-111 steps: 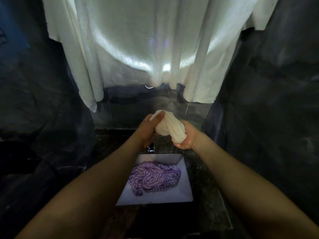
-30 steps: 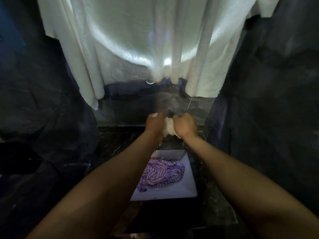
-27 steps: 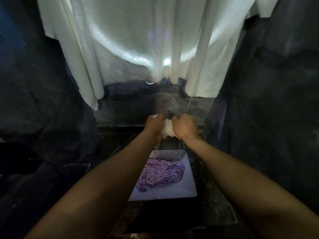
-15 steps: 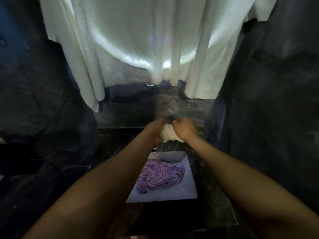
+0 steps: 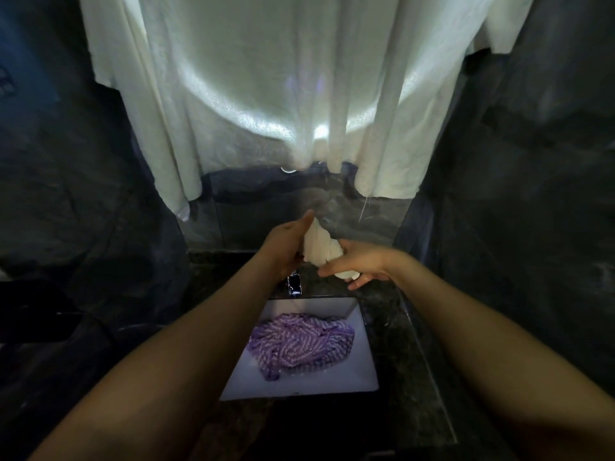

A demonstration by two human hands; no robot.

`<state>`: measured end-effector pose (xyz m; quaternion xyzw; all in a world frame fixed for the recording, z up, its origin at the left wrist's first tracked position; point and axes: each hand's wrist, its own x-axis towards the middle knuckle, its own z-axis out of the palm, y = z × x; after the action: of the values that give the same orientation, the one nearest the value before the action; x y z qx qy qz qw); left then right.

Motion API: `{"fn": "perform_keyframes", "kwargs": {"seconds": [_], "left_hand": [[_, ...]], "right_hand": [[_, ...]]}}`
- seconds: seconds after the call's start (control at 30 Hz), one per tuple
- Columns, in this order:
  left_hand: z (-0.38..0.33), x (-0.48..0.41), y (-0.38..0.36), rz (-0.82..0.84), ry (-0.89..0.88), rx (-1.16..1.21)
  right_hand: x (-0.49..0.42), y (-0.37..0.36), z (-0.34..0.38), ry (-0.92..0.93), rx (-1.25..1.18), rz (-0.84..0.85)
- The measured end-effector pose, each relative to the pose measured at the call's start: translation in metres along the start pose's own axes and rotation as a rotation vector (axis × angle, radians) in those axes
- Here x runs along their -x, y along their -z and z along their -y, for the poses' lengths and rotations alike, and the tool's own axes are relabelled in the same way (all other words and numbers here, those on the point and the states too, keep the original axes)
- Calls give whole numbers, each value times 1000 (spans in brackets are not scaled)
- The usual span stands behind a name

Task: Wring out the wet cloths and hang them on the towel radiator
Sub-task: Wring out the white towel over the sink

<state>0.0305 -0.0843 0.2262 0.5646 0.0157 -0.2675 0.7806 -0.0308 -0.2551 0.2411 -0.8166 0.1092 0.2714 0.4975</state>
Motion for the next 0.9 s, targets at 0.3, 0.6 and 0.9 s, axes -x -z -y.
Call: {"fn": "perform_keyframes", "kwargs": {"seconds": [0.3, 0.6, 0.9], "left_hand": [[0, -2, -15, -168, -225, -80], [0, -15, -18, -312, -148, -159], [15, -28, -11, -426, -85, -389]], "right_hand": [[1, -11, 4, 69, -117, 32], [-15, -37, 10, 72, 398, -304], [-23, -52, -2, 104, 619, -472]]}}
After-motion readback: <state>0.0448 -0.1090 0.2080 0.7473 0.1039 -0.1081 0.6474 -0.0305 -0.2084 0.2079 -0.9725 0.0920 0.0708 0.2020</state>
